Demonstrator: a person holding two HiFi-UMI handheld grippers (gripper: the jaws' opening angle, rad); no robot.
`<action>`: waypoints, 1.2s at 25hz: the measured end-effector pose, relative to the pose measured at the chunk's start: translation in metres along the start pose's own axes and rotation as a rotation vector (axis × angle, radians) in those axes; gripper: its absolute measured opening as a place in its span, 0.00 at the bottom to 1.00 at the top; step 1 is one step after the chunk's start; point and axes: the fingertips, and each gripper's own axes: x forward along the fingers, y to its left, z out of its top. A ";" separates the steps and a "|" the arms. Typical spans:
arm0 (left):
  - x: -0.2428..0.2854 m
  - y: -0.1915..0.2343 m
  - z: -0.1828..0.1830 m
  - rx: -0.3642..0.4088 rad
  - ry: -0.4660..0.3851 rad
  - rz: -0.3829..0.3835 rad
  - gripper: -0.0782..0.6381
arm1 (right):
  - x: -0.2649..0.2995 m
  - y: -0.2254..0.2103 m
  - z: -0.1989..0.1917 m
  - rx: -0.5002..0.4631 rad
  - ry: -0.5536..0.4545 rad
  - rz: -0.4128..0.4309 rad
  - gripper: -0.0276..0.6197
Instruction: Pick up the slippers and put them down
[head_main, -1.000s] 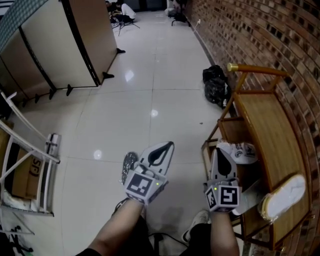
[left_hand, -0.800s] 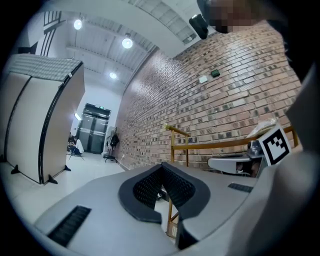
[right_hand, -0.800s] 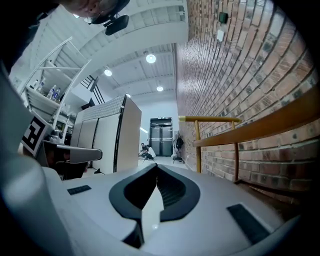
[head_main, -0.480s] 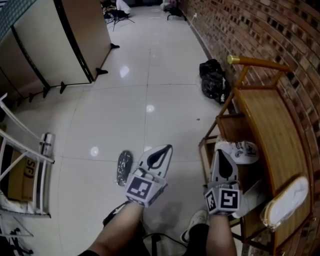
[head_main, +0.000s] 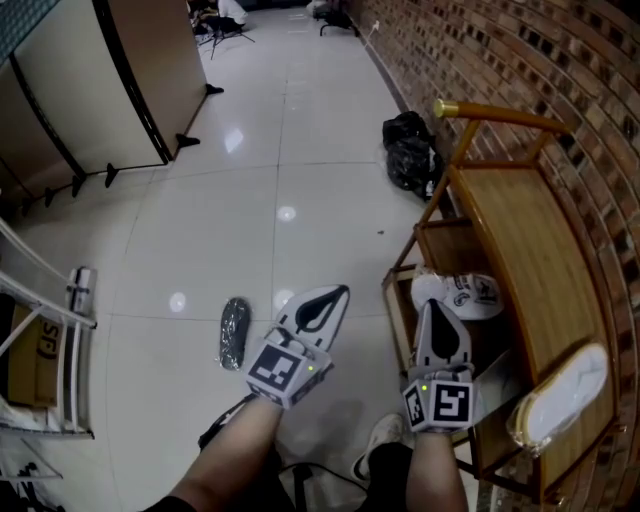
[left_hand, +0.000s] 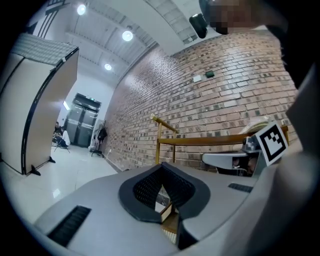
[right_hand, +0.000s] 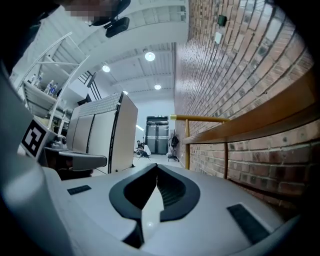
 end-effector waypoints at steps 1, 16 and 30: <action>0.003 0.000 0.000 -0.005 0.001 0.002 0.11 | -0.003 -0.001 -0.001 -0.011 0.007 0.000 0.06; 0.064 -0.042 -0.036 -0.298 0.082 -0.054 0.11 | -0.034 -0.019 -0.010 0.001 0.043 0.026 0.06; 0.099 -0.068 -0.102 -1.167 0.210 -0.261 0.41 | -0.039 -0.030 -0.011 0.007 0.020 0.020 0.06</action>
